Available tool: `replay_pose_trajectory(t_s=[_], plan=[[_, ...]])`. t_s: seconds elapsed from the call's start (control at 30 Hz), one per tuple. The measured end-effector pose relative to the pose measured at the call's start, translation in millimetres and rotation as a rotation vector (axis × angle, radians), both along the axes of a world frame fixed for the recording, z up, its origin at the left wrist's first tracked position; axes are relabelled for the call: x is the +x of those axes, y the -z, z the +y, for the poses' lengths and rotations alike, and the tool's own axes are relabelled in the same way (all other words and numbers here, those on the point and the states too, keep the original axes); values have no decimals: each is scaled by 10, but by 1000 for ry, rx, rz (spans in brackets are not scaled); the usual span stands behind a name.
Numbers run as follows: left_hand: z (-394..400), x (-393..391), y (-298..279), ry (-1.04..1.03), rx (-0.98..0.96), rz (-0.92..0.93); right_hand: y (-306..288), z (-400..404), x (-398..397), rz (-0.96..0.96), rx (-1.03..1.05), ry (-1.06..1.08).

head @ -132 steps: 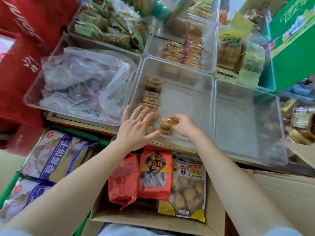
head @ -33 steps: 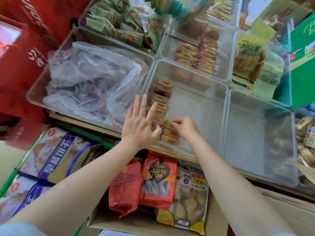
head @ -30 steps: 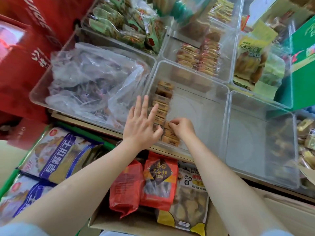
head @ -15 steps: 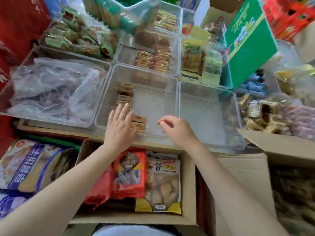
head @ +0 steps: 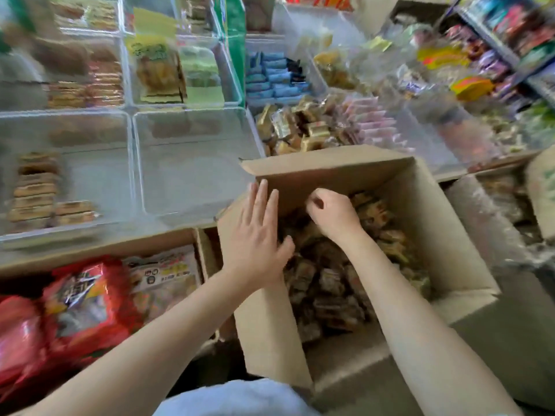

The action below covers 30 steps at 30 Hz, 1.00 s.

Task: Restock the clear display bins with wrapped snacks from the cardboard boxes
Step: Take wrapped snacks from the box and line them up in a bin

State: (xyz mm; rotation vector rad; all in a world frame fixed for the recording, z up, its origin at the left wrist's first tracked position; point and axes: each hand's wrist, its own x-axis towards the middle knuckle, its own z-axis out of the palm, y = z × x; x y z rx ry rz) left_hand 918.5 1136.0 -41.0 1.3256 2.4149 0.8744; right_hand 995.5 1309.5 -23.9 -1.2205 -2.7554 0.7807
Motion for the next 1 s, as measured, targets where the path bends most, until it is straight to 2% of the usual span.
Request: replay_pose_trajectory(t_s=[0.07, 0.2, 0.27, 0.33, 0.43, 0.53, 0.6, 0.7, 0.8, 0.9, 1.0], plan=[[17, 46, 56, -12, 2, 4, 302, 251, 94, -235, -61, -43], [-17, 31, 40, -17, -50, 32, 825, 499, 147, -530, -123, -225], [-26, 44, 3, -21, -70, 38, 976, 518, 155, -625, -91, -296], [-29, 64, -12, -31, -87, 40, 1034, 486, 189, -645, -59, -280], [-15, 75, -5, -46, -95, 41, 957, 461, 206, -549, -51, -251], [-6, 81, 20, -45, -75, 44, 635, 502, 193, -343, -274, -132], [-6, 83, 35, -41, -65, 41, 385, 549, 203, -194, -515, -65], [-20, 68, 28, -16, -44, 63, 53, 535, 265, 191, -1050, 14], [-109, 28, -37, 8, 3, 45, -275, 340, 219, 453, -1430, -78], [-335, -109, -67, -41, 48, -12, -432, 59, -54, 535, -1578, -197], [-695, -497, 31, -179, -14, -51, -462, -308, -500, 518, -1636, -241]])
